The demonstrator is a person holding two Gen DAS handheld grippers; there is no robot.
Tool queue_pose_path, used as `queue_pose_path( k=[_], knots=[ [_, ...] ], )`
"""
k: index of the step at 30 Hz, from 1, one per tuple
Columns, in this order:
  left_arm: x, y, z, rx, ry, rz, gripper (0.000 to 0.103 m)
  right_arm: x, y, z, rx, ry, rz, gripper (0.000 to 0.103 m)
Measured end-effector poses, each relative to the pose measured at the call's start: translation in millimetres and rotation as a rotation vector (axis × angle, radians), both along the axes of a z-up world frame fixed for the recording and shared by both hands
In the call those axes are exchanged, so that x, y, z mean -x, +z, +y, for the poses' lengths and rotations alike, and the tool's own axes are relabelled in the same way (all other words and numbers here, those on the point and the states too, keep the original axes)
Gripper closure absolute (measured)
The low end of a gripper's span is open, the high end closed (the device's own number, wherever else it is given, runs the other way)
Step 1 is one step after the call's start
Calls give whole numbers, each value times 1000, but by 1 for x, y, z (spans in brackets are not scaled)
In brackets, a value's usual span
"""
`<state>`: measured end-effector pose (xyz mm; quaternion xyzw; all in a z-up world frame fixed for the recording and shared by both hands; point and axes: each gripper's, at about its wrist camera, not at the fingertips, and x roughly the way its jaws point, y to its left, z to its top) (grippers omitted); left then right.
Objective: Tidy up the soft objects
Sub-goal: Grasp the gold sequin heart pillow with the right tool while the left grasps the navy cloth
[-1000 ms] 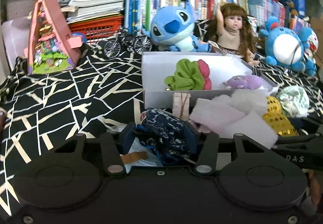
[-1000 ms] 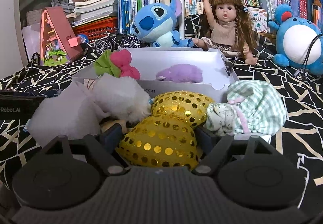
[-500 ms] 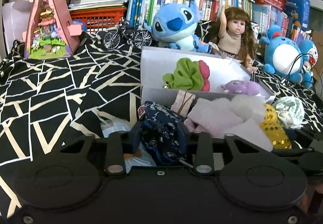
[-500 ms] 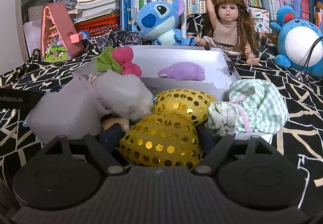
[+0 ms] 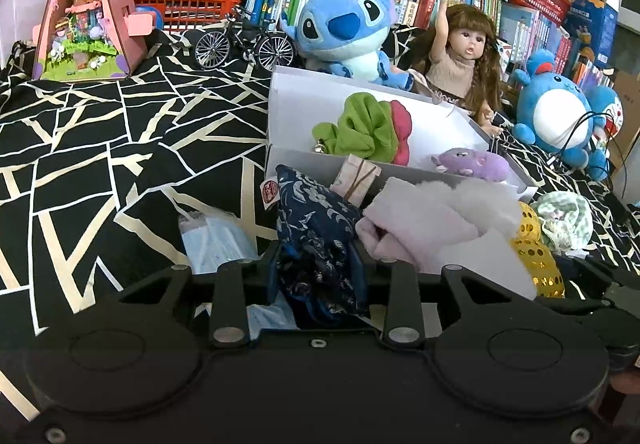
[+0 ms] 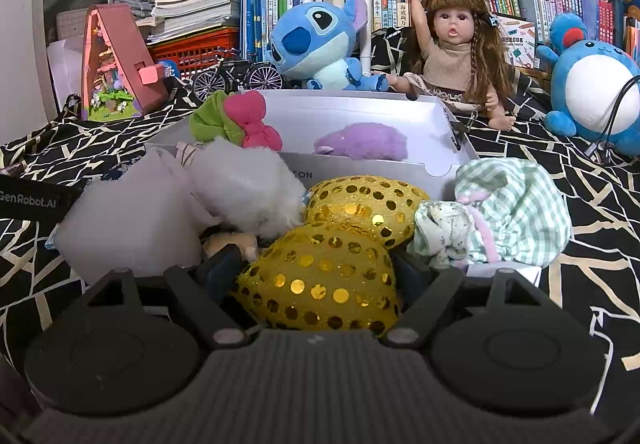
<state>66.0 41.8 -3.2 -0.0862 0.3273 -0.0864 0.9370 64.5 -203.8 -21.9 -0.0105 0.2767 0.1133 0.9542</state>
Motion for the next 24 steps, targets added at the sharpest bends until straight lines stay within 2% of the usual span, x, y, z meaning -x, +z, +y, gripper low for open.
queue_pose_path(
  k=[5, 7, 9, 15, 24],
  knots=[
    [1, 1, 1, 18, 13, 5, 73, 0, 0, 1, 1, 4, 0, 16],
    [2, 2, -1, 12, 18, -1, 74, 1, 0, 1, 0, 6, -2, 19],
    [4, 4, -2, 1, 20, -10, 75, 2, 0, 2, -4, 14, -4, 27],
    [8, 11, 0, 0, 28, -23, 76, 7, 2, 2, -13, 12, -11, 36],
    [18, 31, 10, 1, 65, -79, 76, 15, 18, -1, -27, -1, -51, 40]
  ],
)
